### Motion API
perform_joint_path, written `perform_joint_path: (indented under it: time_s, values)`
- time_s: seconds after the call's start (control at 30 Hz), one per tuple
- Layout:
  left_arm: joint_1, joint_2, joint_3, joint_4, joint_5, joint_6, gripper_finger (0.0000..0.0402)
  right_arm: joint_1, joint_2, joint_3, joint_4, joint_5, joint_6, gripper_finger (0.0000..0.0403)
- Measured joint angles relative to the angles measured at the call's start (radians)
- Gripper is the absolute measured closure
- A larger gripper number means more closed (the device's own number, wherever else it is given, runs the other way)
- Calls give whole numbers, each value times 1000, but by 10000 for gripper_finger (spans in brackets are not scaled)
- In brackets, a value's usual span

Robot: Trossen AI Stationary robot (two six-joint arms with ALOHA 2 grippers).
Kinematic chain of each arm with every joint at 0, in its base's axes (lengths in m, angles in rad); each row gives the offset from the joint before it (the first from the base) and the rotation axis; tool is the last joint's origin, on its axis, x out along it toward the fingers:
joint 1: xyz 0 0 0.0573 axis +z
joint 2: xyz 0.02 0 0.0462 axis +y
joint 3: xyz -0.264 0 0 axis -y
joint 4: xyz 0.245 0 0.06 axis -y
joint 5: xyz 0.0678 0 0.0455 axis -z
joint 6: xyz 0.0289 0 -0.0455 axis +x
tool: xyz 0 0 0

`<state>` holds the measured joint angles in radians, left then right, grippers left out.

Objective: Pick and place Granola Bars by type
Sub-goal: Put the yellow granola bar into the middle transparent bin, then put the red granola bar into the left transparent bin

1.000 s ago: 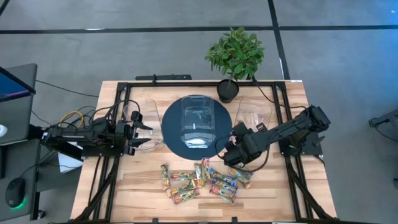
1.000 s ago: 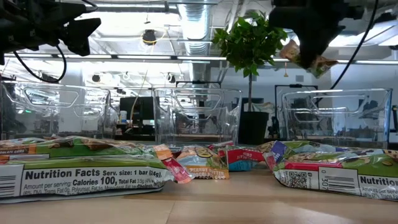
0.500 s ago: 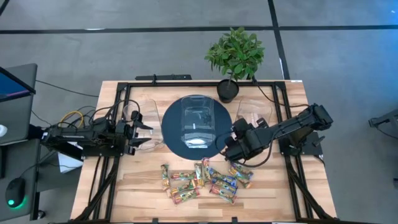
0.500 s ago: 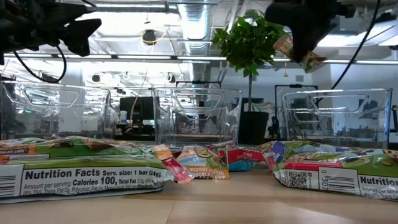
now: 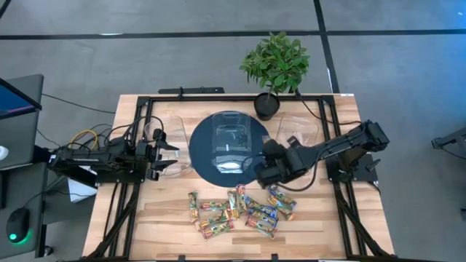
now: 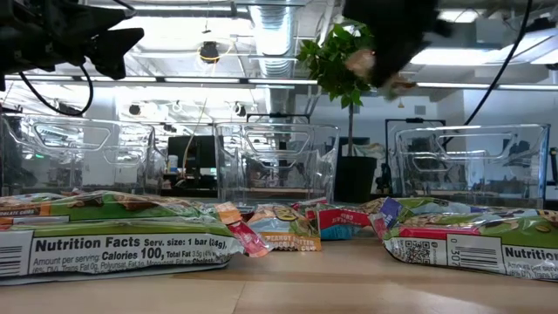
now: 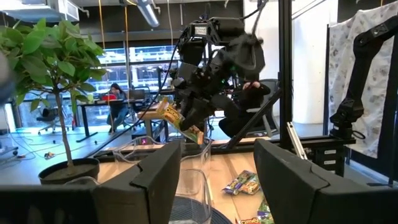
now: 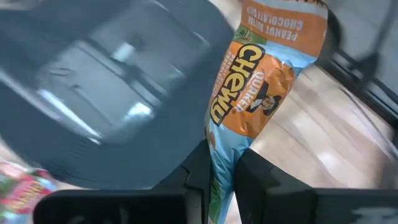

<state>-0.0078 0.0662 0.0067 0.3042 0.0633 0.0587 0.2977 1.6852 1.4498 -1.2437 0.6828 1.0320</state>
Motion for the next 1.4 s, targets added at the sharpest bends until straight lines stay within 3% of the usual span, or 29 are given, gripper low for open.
perform_joint_path:
  time_s: [0.23,0.43,0.67,0.97,1.4]
  values:
    - [0,0,0,1,-13,22,203,-143,5,0,489,-50,-452,363]
    - [0,0,0,0,-31,34,203,-284,32,3,679,-225,-560,363]
    - [0,0,0,0,-32,36,203,-410,138,-4,703,-396,-578,363]
    - [0,0,0,-4,-44,36,203,-438,169,-1,704,-427,-611,352]
    - [0,0,0,-5,-45,36,203,-417,134,-2,689,-415,-705,208]
